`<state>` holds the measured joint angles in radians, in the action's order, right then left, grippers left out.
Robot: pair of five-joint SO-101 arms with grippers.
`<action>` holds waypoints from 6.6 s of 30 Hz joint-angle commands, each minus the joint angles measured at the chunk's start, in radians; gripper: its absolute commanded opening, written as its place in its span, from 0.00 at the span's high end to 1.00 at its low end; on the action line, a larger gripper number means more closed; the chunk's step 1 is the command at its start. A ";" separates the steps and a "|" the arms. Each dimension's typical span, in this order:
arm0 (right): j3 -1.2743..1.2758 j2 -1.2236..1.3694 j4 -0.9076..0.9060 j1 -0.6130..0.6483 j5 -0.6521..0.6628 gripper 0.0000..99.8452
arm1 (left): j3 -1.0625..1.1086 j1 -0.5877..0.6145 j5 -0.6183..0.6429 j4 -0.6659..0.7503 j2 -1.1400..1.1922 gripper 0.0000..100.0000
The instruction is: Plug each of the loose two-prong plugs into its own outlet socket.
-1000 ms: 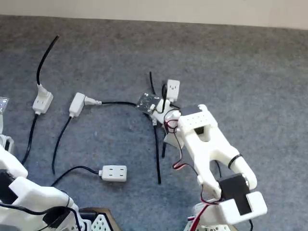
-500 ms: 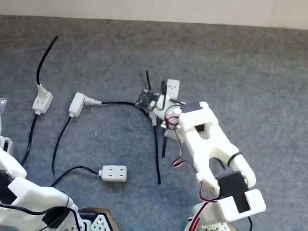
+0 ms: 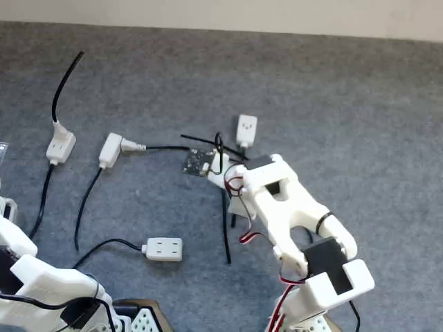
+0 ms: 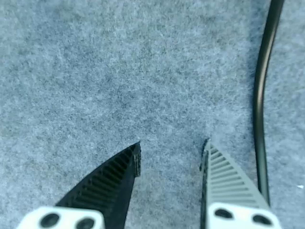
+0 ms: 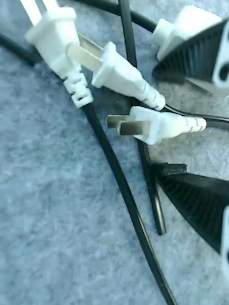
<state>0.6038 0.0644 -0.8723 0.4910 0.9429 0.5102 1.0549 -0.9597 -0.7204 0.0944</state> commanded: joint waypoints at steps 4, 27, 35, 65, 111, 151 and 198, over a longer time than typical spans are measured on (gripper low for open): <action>0.002 -0.001 -0.030 -0.005 0.005 1.00 | 0.001 0.022 -0.009 0.009 -0.002 0.79; 0.165 -0.308 -0.239 0.328 -0.247 0.99 | 0.004 0.018 -0.009 0.008 -0.005 0.79; 0.188 -0.305 -0.107 0.496 -0.410 0.99 | 0.004 0.012 -0.008 0.008 -0.002 0.79; 0.150 -0.119 -0.179 0.346 -0.351 0.86 | 0.004 0.019 -0.011 0.008 -0.008 0.79; 0.341 -0.736 0.231 0.329 -0.726 0.99 | -0.183 -0.317 0.157 -0.508 -0.361 0.79; 0.564 -0.857 0.300 0.476 -0.941 0.99 | 0.687 -1.017 0.672 -0.577 -1.847 0.65; 0.081 -0.854 -0.208 0.384 -0.821 0.99 | 0.647 -1.089 0.571 -0.569 -1.627 0.65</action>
<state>0.6483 -0.7871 -1.0856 0.8792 0.1112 1.2497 -0.0790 -0.3828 -1.2958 -1.5950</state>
